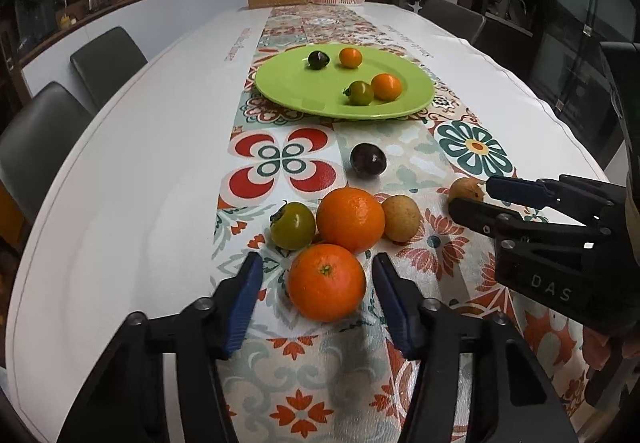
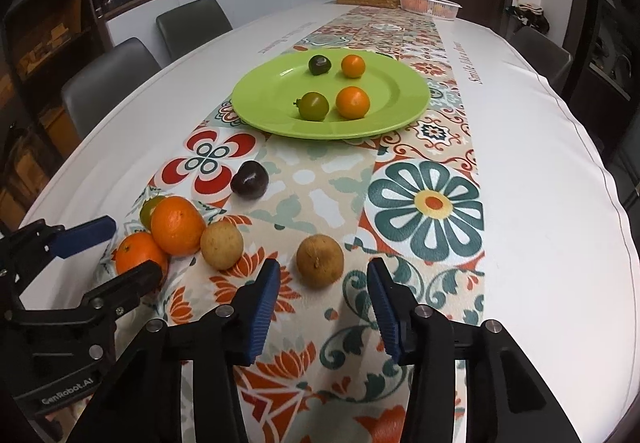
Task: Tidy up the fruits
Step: 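Move left tool onto a large orange while right tool reaches a brown kiwi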
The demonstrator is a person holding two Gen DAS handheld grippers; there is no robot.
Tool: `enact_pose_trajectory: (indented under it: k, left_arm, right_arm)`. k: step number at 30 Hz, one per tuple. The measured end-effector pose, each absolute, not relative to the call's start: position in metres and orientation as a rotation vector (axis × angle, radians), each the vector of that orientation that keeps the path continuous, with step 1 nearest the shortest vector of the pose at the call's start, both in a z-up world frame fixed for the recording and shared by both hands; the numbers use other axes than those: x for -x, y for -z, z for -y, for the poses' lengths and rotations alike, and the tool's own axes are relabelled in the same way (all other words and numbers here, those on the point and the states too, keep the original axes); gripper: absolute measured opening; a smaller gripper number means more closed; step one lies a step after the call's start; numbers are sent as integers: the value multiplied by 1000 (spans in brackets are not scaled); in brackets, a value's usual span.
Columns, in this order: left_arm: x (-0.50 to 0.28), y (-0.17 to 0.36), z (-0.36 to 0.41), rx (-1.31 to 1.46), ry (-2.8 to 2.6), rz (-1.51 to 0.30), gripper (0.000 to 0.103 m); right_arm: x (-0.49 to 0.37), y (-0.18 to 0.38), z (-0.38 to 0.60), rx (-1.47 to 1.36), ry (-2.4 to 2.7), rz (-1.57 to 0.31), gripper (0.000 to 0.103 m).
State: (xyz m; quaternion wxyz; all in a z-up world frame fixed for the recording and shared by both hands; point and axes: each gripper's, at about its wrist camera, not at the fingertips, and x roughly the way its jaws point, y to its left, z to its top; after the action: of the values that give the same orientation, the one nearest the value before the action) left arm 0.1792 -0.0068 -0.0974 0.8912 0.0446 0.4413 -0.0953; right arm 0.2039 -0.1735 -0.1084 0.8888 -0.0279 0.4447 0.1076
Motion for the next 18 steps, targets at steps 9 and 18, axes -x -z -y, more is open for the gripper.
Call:
enact_pose_trajectory:
  k: [9,18]
  left_arm:
    - [-181,100,5,-45,230,-941,40]
    - [-174,93,7,-52,239,-930,40]
  right_arm:
    - [-216,112,168,69,-228,-934,28]
    - [-207,104,172,47,-228,-908,28]
